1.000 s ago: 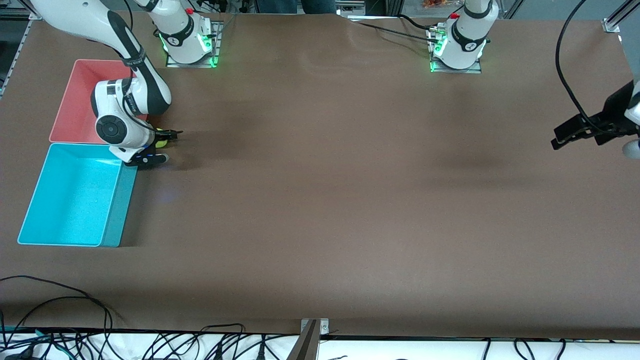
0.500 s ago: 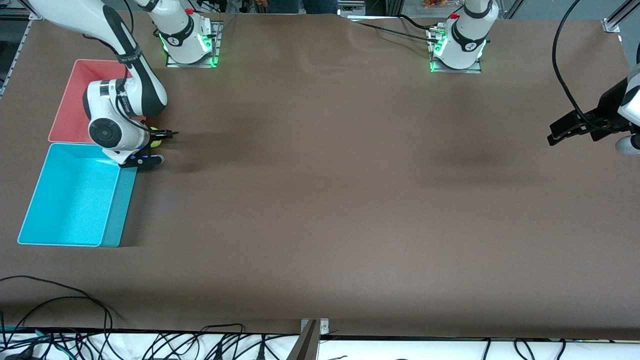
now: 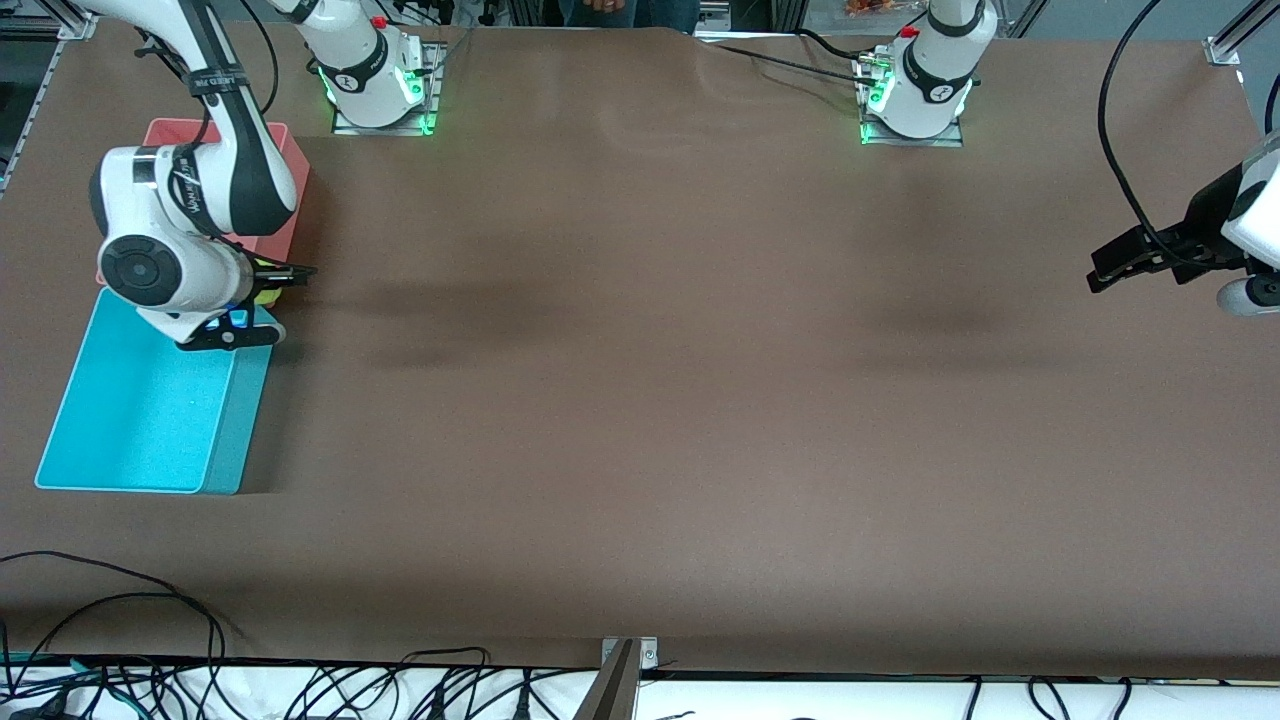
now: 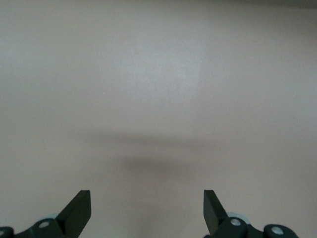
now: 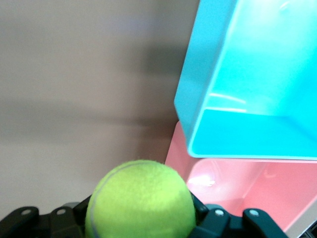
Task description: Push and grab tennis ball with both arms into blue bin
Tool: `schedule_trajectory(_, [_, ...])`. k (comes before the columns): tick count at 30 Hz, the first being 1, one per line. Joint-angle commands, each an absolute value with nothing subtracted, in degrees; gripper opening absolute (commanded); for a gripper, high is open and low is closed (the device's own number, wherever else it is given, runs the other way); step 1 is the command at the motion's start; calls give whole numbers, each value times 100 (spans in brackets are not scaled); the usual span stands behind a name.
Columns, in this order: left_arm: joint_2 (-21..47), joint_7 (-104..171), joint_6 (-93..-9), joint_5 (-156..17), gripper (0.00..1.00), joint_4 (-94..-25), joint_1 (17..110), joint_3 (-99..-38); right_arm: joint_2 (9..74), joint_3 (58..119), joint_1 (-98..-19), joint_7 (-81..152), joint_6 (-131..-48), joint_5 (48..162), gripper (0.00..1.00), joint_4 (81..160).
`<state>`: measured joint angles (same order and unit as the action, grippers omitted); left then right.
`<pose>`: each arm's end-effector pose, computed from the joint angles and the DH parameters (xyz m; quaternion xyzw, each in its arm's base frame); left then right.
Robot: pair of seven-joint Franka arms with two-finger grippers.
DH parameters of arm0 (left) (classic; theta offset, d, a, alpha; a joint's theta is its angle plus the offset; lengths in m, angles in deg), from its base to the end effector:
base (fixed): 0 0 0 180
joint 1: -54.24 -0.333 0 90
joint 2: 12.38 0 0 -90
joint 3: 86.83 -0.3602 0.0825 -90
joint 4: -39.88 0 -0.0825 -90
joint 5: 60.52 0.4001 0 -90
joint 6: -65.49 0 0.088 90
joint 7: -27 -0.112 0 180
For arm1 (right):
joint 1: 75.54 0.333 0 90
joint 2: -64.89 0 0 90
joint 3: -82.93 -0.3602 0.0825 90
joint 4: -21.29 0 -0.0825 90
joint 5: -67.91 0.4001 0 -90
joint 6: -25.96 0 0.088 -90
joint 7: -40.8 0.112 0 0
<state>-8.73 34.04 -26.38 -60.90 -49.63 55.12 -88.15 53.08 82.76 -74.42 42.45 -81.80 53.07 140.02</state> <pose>0.5947 0.0034 0.6336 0.9978 0.0654 -0.0114 0.0019 0.5520 -0.0081 0.3360 0.9723 0.0599 -0.1929 0.1175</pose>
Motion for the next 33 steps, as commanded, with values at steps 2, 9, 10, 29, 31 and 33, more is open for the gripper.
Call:
schedule_trajectory(2, [-904,3289,-2583,-6148,100,-4995,5565,-8868,5215,8302,-7501,3861,-7934,5314,48,13476])
schedule_trajectory(9, [-896,3298,-2583,-6148,100,-4995,5582,-8868,5180,8390,-7773,3229,-7916,5314,48,13133])
schedule_trajectory(10, [-895,3298,-2583,-6148,100,-4995,5583,-8868,5145,8381,-7826,3158,-7925,5314,48,13089])
schedule_trajectory(29, [-895,3298,-2574,-6148,100,-4995,5600,-8868,4240,8390,-8687,1875,-8197,5630,48,12500])
schedule_trajectory(31, [-895,3298,-2583,-6140,100,-4986,5600,-8868,4117,8390,-8749,1786,-8241,5692,48,12500])
schedule_trajectory(33, [-895,3298,-2583,-6122,100,-4986,5591,-8868,4020,8390,-8845,1699,-8329,5701,48,12500])
